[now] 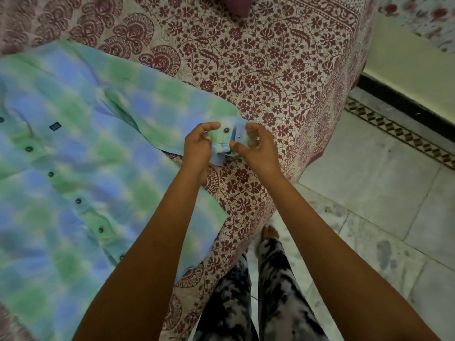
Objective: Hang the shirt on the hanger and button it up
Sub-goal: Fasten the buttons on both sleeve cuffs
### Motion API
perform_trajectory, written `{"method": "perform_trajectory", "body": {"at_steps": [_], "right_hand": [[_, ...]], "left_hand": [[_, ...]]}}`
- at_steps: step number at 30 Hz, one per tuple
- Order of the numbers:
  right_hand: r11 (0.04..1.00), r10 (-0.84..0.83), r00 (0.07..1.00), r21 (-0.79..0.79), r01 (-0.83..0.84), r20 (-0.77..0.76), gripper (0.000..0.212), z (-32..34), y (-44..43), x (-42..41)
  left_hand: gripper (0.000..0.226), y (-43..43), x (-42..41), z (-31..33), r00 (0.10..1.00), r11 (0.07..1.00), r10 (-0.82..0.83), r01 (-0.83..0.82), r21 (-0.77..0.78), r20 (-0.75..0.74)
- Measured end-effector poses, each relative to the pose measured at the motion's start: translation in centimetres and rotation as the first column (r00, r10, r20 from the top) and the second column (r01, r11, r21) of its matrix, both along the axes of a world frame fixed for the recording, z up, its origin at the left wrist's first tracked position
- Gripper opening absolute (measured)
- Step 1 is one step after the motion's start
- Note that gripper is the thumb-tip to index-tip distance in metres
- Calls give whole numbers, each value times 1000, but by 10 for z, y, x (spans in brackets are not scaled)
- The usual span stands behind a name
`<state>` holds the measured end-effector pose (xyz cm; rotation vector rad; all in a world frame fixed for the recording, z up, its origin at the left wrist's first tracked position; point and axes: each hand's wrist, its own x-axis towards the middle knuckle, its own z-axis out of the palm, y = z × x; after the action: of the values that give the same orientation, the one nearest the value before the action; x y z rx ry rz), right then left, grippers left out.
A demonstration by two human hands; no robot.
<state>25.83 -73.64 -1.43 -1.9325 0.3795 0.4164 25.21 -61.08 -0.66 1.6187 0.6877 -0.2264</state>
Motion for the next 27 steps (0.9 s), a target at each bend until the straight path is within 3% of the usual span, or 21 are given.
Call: {"method": "perform_trajectory", "body": {"at_steps": [5,9,12,15,17,19,22,25,27], "right_hand": [[954,142,989,-261,-150,-49,56,-20,18,-5],[954,22,999,-299,-29,-26,24,-26,21,-15],[988,-147,982,-64,140,-120,15,-30,20,-21],[908,-319,905,183,377,-281,21,-27,13,-24],[889,-304,877,219,401,-372,24,-25,8,-26],[891,-258,850,228,394,-458,23,-23,3,-29],[885,-216,816,246,396,-536,27,-26,-2,-32],[865,-200,795,279,418,-572,13,-25,-2,-29],[848,-210,793,298,439,-572,15,-20,-1,-27]], "left_hand": [[22,14,-4,-15,991,997,-6,16,75,-131],[25,18,-17,-28,969,904,-221,246,349,-109],[28,15,-17,-30,939,703,-309,335,628,-155],[21,4,-16,-25,906,450,-358,381,807,-228],[16,-4,-14,-25,893,298,-364,381,875,-265],[18,-9,-10,-24,843,206,-364,488,848,-396],[19,-7,-7,-18,825,267,-346,544,796,-448],[7,-7,-11,-15,858,320,-393,465,825,-331],[5,-8,-18,-11,879,344,-405,402,849,-252]]}}
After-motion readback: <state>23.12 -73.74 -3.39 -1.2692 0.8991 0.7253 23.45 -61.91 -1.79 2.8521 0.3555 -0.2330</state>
